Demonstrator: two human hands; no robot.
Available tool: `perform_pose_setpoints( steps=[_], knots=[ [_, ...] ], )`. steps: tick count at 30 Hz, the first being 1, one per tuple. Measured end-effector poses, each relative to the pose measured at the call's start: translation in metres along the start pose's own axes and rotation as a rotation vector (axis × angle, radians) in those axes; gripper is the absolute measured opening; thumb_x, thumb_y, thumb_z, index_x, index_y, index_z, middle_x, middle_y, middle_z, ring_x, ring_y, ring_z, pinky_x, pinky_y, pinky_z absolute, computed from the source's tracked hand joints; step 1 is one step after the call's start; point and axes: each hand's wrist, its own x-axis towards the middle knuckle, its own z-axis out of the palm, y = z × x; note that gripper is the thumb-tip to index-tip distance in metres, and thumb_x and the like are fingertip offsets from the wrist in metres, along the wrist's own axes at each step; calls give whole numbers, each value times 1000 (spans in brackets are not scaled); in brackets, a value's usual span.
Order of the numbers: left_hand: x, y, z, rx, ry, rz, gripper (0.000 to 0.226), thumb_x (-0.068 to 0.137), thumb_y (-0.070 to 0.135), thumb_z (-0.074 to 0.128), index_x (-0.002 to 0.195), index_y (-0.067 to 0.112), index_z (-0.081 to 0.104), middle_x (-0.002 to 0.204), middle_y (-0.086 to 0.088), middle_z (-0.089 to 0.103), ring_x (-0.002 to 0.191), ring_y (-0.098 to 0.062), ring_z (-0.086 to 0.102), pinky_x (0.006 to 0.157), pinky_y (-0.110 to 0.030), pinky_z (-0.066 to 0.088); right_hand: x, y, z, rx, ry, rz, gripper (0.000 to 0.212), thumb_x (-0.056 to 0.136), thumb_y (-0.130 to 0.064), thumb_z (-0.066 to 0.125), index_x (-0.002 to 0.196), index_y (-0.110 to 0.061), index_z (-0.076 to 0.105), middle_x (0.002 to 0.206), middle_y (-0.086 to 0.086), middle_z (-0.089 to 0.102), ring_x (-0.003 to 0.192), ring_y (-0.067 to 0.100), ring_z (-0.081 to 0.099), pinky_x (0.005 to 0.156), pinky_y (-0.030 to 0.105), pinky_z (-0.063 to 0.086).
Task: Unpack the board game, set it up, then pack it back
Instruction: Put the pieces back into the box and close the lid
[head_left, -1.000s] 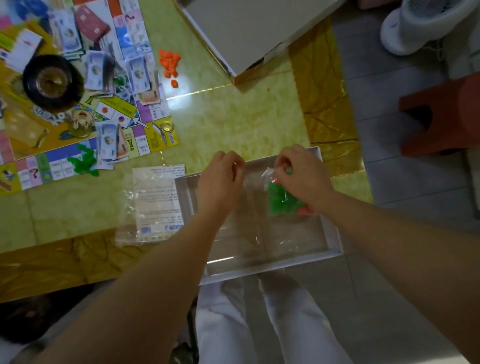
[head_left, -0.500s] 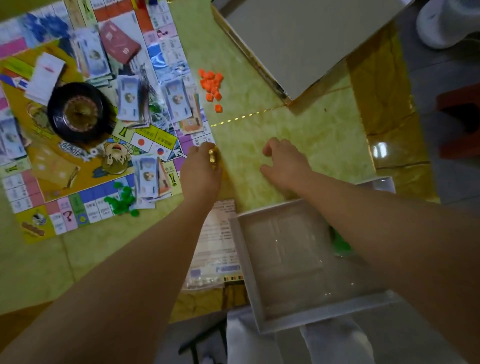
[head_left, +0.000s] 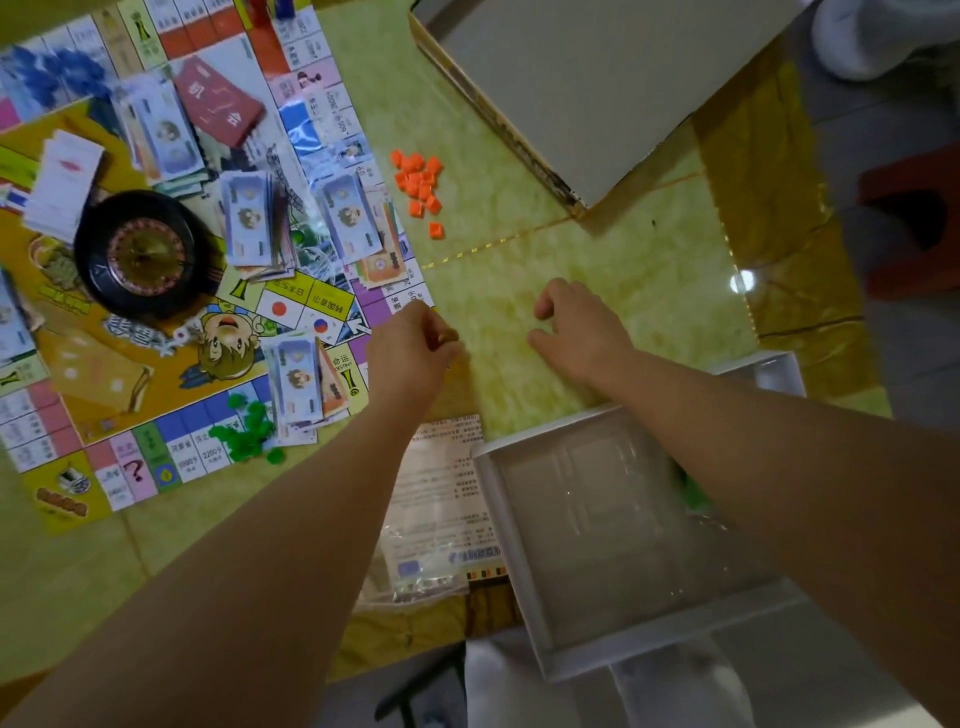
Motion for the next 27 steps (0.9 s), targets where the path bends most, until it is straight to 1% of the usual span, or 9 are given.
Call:
perform_pose_setpoints(
  steps=[2, 6, 9, 13, 17, 21, 23, 25, 27],
  knots=[
    [-15, 6, 3, -90, -37, 15, 14, 79, 20, 76, 84, 19, 62, 67, 11, 58, 64, -8, 57, 59, -21, 41, -9, 2, -7, 80, -16, -6, 23, 89, -18, 59, 111, -12, 56, 109, 6, 55, 89, 19, 55, 78, 31, 43],
    [-51, 25, 11, -185, -151, 91, 3, 83, 22, 68, 83, 25, 67, 68, 0, 67, 67, -22, 65, 71, -41, 55, -42, 15, -25, 151, 109, -24, 19, 87, -9, 52, 102, -12, 64, 98, 4, 63, 81, 18, 56, 74, 33, 46],
    [-79, 42, 24, -130, -251, 133, 7, 85, 22, 63, 82, 25, 68, 71, -2, 70, 68, -21, 66, 69, -33, 53, -68, 28, -35, 216, 173, 6, 20, 87, -7, 50, 98, -13, 66, 87, 2, 64, 78, 20, 57, 75, 39, 50],
    [-115, 52, 58, 122, -405, 240, 13, 83, 16, 65, 88, 25, 74, 82, 3, 62, 76, -16, 56, 66, -27, 39, -104, 59, -40, 271, 164, 18, 17, 89, -7, 50, 95, -14, 65, 85, 6, 66, 74, 21, 57, 72, 38, 50],
    [-146, 56, 92, 269, -334, 208, 22, 83, 16, 62, 95, 27, 76, 99, 2, 71, 95, -21, 64, 78, -29, 48, -138, 98, -37, 327, 149, 50, 16, 89, -6, 50, 91, -16, 62, 76, 1, 63, 73, 21, 59, 72, 40, 51],
    [-161, 52, 109, 290, -289, 114, 36, 93, 17, 54, 127, 24, 62, 120, -4, 67, 112, -24, 61, 94, -33, 46, -161, 126, -32, 335, 159, 123, 18, 89, -4, 52, 88, -18, 63, 71, -13, 57, 70, 15, 56, 71, 36, 49],
    [-163, 45, 109, 265, -249, 106, 43, 92, 17, 54, 135, 25, 54, 123, -7, 63, 113, -26, 59, 96, -36, 47, -169, 130, -33, 418, 131, 171, 15, 90, -5, 53, 91, -13, 64, 73, -1, 62, 67, 17, 56, 68, 33, 49],
    [-173, 38, 106, 263, -143, 120, 41, 89, 15, 58, 130, 23, 57, 126, -6, 55, 115, -25, 55, 93, -37, 47, -182, 134, -32, 538, 41, 260, 13, 93, -7, 53, 85, -12, 63, 73, 8, 64, 56, 12, 59, 56, 24, 49],
    [-180, 34, 98, 302, -15, 126, 38, 85, 14, 61, 123, 17, 59, 127, -9, 46, 117, -27, 48, 88, -37, 44, -195, 137, -32, 587, -180, 439, 27, 96, -12, 49, 73, -10, 62, 59, 5, 64, 38, 5, 54, 36, 15, 36]
  ],
)
